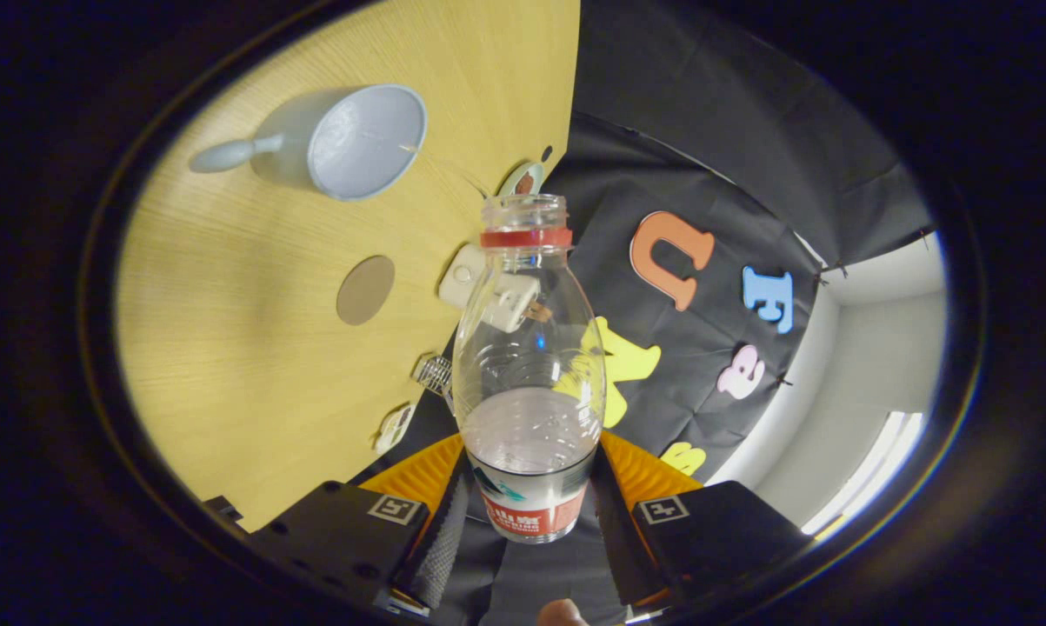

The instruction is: Take the bottle from table, then pour the juice into the cup, finally place the bottle on the coaster

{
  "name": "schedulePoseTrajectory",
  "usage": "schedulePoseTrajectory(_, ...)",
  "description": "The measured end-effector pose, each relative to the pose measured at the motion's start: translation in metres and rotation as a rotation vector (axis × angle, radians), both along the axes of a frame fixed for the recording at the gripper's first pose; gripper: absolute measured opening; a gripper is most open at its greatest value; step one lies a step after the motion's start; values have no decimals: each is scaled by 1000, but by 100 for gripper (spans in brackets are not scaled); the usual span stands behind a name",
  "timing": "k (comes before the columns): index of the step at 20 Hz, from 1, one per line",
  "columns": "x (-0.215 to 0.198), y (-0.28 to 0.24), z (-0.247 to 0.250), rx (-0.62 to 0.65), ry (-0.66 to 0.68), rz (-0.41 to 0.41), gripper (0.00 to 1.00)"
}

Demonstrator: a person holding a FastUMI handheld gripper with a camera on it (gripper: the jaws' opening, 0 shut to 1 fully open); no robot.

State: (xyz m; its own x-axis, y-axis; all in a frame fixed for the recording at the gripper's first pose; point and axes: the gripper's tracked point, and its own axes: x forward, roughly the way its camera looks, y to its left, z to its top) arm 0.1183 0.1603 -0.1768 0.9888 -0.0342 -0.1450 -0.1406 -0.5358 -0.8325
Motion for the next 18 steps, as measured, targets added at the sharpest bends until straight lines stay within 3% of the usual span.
schedulePoseTrajectory(18,0,10,10,-61,-19,29,76)
